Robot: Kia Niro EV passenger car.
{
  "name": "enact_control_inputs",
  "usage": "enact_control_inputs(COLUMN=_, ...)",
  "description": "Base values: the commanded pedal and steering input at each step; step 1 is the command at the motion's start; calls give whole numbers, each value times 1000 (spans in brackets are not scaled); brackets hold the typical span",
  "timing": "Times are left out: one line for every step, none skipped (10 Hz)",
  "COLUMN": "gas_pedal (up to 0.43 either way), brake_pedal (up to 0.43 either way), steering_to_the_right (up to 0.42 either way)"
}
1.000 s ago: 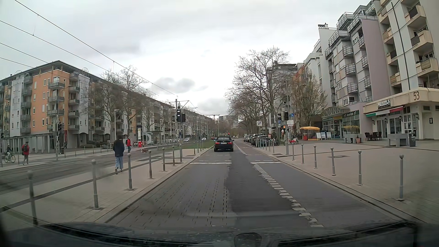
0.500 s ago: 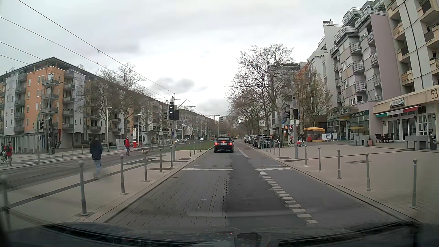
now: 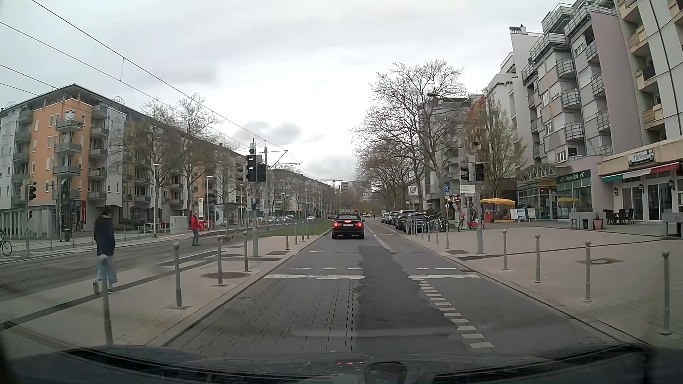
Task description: Follow the waypoints while adhering to traffic rules and regulations
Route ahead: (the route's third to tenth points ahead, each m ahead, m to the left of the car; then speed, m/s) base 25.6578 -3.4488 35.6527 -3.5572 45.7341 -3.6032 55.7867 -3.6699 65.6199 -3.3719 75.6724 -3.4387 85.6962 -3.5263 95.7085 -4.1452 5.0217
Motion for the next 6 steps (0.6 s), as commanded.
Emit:
enact_control_inputs(gas_pedal=59, brake_pedal=0, steering_to_the_right=-3)
enact_control_inputs(gas_pedal=59, brake_pedal=0, steering_to_the_right=-4)
enact_control_inputs(gas_pedal=59, brake_pedal=0, steering_to_the_right=-4)
enact_control_inputs(gas_pedal=59, brake_pedal=0, steering_to_the_right=-4)
enact_control_inputs(gas_pedal=59, brake_pedal=0, steering_to_the_right=-4)
enact_control_inputs(gas_pedal=59, brake_pedal=0, steering_to_the_right=-4)
